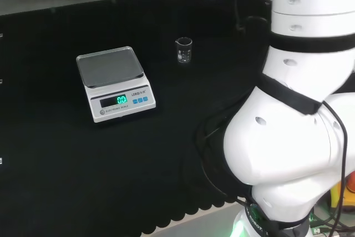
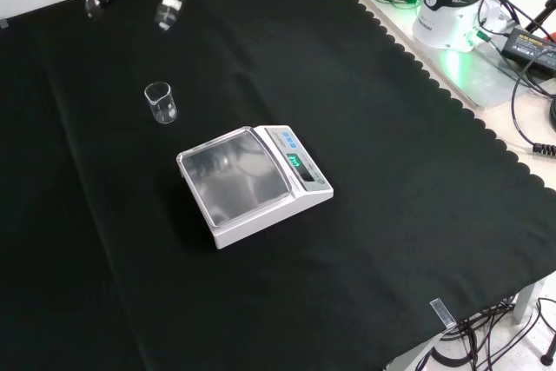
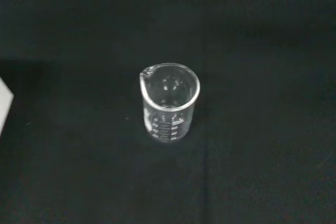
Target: Pick up the beaker.
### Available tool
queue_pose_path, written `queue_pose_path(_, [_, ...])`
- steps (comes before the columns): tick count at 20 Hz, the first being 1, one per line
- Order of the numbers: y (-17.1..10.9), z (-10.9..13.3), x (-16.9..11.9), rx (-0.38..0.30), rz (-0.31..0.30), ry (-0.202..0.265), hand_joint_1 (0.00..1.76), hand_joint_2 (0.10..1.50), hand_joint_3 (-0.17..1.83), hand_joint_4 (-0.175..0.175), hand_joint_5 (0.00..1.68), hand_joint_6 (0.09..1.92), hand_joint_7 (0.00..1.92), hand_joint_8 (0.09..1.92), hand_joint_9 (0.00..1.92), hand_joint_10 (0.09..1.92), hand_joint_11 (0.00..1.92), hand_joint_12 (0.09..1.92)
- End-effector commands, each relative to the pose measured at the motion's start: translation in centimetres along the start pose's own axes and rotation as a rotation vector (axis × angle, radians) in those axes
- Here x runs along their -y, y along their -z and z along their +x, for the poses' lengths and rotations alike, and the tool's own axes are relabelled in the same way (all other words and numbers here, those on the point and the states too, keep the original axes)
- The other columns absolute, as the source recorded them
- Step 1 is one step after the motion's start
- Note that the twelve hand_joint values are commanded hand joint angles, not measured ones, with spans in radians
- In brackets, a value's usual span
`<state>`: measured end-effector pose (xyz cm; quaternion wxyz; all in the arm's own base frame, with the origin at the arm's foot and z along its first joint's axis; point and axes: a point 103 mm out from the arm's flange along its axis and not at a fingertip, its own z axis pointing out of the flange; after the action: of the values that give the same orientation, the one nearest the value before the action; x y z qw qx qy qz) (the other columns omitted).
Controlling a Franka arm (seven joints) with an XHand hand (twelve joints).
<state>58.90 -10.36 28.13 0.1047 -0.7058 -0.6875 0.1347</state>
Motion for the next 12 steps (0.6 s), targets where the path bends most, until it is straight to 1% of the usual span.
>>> queue_pose_path(1, [-4.3,-2.7,-5.8,-0.043,0.081,0.021,0.16,0.94,0.10,-0.159,0.11,0.09,0.00,0.29,0.00,0.49,0.04,1.46])
queue_pose_path(5, [-5.7,-1.7,-6.4,-0.048,0.111,0.033,0.16,0.94,0.10,-0.159,0.11,0.09,0.00,0.29,0.00,0.49,0.04,1.47])
queue_pose_path(12, [-8.2,0.4,-5.6,-0.080,0.146,0.040,0.16,0.94,0.10,-0.161,0.11,0.09,0.00,0.29,0.00,0.49,0.05,1.47])
